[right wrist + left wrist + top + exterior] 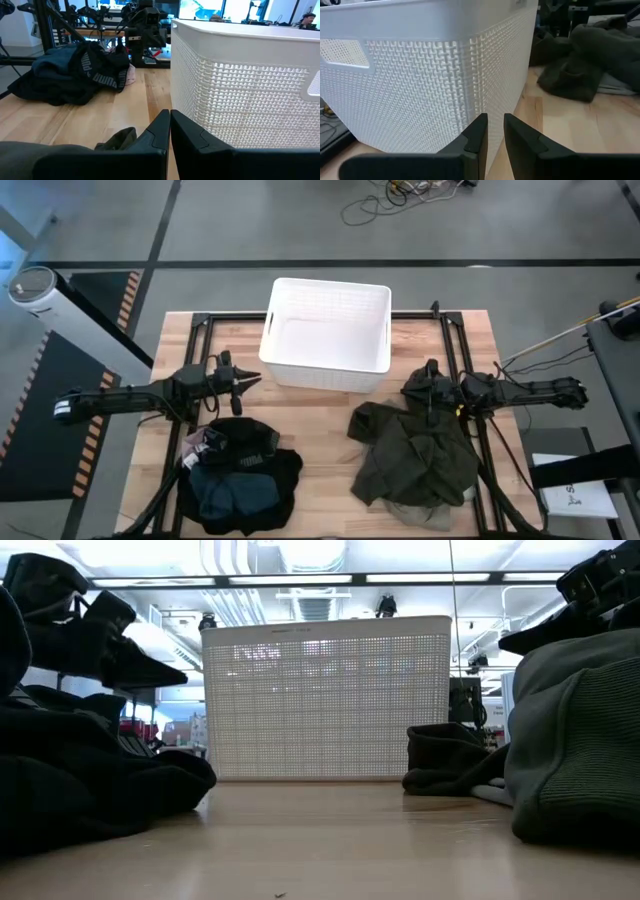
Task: Sort clothes
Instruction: Put the black underwear into the laundry bin
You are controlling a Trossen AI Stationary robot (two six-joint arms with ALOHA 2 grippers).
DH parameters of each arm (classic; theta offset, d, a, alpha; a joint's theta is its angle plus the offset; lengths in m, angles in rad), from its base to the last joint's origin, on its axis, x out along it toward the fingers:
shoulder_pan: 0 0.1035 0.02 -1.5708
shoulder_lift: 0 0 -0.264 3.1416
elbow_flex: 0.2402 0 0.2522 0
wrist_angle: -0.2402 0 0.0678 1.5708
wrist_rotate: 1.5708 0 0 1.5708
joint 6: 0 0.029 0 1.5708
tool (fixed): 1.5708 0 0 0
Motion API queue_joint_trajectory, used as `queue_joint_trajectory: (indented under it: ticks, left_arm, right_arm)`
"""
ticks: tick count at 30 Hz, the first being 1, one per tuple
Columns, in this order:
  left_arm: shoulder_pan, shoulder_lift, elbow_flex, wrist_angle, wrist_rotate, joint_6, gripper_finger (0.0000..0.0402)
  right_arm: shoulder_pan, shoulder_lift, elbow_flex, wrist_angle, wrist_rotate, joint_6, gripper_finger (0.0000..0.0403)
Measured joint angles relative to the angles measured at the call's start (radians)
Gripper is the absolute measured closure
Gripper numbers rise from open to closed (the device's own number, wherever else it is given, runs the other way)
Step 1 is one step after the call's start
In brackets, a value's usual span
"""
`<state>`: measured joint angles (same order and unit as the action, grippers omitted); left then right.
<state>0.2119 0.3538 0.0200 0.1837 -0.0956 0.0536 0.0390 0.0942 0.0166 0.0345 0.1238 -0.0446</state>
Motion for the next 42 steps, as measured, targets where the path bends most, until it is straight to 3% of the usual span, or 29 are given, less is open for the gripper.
queue_joint_trajectory:
  ticks: [17,22,27,31,35,42]
  left_arm:
    - [0.000,0.010,0.000,0.005,0.000,-0.066,0.0351]
    - [0.000,0.024,0.000,0.151,0.006,-0.093,0.0351]
    - [-0.001,0.042,0.041,0.216,0.105,-0.116,0.0351]
    - [-0.001,0.082,0.170,0.084,0.106,-0.114,0.0351]
    - [-0.003,0.145,0.355,-0.168,0.113,-0.112,0.0351]
    - [-0.026,0.295,0.658,-0.577,0.217,-0.101,0.0351]
  right_arm:
    - [0.000,0.000,0.000,0.000,0.000,0.000,0.0403]
    - [0.000,0.000,0.000,0.000,0.000,0.000,0.0403]
    - [0.000,0.000,0.000,0.000,0.000,0.000,0.0403]
    - [0.000,0.000,0.000,0.000,0.000,0.000,0.0403]
    - [0.000,0.000,0.000,0.000,0.000,0.000,0.0403]
    - [0.000,0.000,0.000,0.000,0.000,0.000,0.0403]
